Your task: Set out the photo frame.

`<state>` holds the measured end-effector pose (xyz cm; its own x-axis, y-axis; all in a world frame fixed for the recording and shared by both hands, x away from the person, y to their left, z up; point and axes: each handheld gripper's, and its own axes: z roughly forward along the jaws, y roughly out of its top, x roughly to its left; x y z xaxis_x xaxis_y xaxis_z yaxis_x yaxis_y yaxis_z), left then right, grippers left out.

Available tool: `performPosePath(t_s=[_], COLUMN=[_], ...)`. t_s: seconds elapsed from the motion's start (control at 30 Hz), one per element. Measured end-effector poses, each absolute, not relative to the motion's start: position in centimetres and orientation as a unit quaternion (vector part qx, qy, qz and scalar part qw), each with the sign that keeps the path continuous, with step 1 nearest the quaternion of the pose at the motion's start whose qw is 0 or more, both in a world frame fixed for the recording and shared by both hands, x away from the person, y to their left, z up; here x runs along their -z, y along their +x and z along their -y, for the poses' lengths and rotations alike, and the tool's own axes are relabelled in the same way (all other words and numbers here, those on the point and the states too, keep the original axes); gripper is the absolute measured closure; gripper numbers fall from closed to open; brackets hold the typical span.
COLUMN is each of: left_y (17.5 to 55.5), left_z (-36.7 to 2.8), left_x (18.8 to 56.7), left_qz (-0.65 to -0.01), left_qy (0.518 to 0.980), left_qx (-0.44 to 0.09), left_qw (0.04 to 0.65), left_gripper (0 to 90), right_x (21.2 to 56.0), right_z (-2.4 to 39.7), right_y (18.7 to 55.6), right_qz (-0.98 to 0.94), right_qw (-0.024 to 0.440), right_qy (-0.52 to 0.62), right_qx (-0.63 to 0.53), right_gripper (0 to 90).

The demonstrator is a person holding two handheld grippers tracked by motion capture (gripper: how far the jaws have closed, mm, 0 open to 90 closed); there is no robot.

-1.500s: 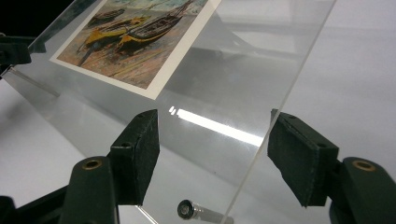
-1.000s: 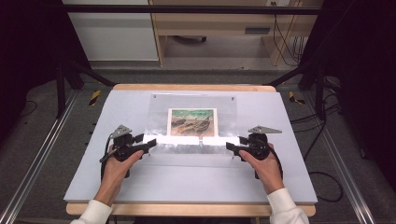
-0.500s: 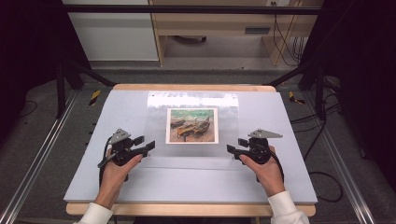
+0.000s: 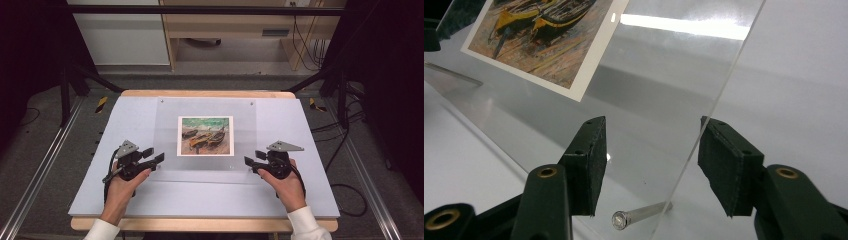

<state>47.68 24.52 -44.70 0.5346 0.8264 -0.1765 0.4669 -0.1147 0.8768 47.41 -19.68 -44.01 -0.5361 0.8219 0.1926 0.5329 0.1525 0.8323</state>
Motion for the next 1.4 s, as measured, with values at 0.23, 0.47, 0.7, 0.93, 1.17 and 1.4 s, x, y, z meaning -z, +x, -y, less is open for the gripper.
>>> performPosePath(t_s=[0.23,0.47,0.7,0.93,1.17,1.4], left_y=[47.3,47.0,46.8,46.7,46.3,45.7], left_z=[-24.4,-24.5,-24.5,-24.5,-24.5,-24.5], left_x=[44.7,44.7,44.8,44.8,44.8,44.8], left_qz=[-0.447,-0.454,-0.457,-0.457,-0.452,-0.451], left_qy=[0.724,0.720,0.718,0.717,0.721,0.724], left_qx=[-0.188,-0.187,-0.189,-0.191,-0.195,-0.201], left_qw=[0.490,0.491,0.491,0.491,0.487,0.482], left_gripper=[46.7,47.7,48.0,48.3,50.0,52.4], right_x=[44.0,43.9,43.9,43.8,43.9,43.9], right_z=[19.7,19.7,19.6,19.5,19.6,19.7], right_y=[47.1,47.1,47.2,47.1,46.6,46.1], right_qz=[-0.743,-0.743,-0.744,-0.746,-0.743,-0.744], right_qw=[0.157,0.158,0.161,0.163,0.165,0.171], right_qy=[0.456,0.456,0.453,0.453,0.455,0.454], right_qx=[-0.464,-0.463,-0.464,-0.459,-0.461,-0.460], right_gripper=[47.7,48.1,48.1,48.2,51.0,53.4])
